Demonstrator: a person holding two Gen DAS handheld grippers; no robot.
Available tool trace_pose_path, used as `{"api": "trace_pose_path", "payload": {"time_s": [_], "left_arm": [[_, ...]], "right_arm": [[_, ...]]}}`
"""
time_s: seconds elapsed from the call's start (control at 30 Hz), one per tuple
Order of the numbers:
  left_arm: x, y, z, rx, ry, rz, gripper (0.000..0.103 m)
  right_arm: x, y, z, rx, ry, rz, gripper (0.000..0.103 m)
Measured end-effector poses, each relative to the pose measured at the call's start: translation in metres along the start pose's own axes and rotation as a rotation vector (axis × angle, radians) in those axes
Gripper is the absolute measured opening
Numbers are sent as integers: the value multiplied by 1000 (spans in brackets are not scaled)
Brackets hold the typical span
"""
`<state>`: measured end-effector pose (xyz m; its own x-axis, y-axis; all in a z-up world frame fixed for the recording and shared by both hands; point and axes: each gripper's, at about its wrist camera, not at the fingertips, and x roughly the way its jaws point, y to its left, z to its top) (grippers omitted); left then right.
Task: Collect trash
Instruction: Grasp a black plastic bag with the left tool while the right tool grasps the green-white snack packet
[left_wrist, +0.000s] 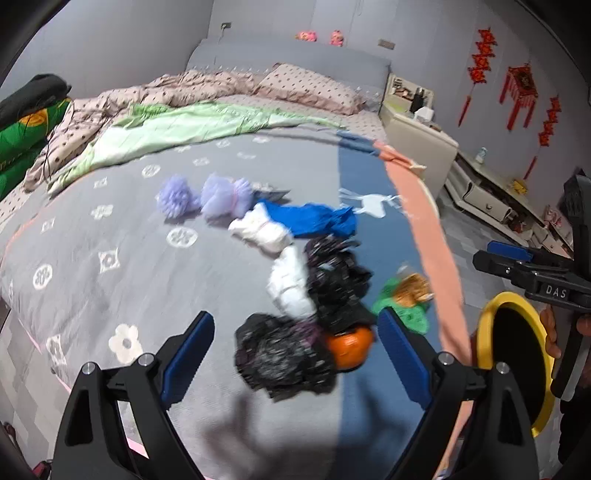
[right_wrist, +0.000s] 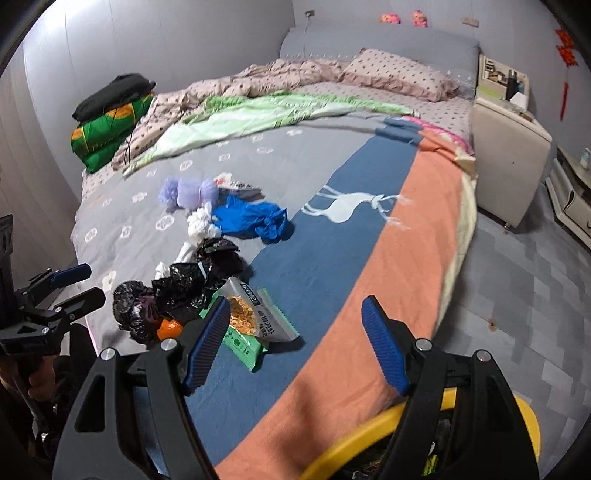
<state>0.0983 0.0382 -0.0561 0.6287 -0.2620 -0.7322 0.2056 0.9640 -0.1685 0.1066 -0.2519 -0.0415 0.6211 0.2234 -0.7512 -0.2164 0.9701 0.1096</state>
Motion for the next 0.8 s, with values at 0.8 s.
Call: {"api": "trace_pose_path", "payload": {"time_s": [0.8], "left_arm": [[66,32,-16,-75,70,-31,82]], "right_arm": [[103,22,-1,-29,197,26,67]]}}
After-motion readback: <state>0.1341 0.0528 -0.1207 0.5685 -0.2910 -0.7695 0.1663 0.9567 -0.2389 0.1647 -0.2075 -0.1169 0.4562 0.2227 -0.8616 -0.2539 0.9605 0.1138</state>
